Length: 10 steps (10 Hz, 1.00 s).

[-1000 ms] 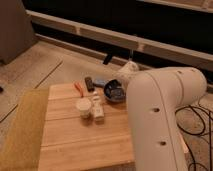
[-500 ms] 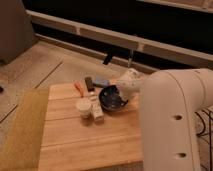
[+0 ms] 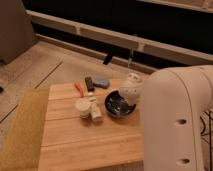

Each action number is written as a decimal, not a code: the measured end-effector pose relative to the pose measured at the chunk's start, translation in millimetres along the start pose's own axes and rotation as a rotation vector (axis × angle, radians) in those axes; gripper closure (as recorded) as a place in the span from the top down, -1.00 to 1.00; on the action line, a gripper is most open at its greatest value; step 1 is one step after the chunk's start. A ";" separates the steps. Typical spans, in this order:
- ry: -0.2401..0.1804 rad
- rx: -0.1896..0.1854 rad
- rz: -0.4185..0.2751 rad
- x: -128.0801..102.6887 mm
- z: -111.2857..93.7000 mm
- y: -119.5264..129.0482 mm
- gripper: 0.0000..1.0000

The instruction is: Drag the ceramic bowl in a circle

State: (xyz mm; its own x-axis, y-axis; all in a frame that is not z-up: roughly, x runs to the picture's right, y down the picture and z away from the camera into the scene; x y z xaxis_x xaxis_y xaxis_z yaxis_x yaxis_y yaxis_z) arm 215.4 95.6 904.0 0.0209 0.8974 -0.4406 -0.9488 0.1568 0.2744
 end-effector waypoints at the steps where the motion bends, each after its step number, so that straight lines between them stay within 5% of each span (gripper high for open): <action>1: 0.022 0.021 0.040 -1.9 3.9 -11.8 -1.00; 3: 0.045 0.037 0.106 -21.2 8.9 -24.0 -1.00; 5: 0.030 0.021 0.142 -63.9 8.7 -19.0 -1.00; 8: -0.006 -0.030 0.110 -98.1 2.6 10.8 -1.00; 10: -0.010 -0.093 0.043 -90.1 2.2 51.3 -1.00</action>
State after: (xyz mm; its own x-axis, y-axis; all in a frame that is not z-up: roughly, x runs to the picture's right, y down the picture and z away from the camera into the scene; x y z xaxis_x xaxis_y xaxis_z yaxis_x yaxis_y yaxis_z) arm 165.6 23.8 959.7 -0.0182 0.9067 -0.4214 -0.9740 0.0792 0.2124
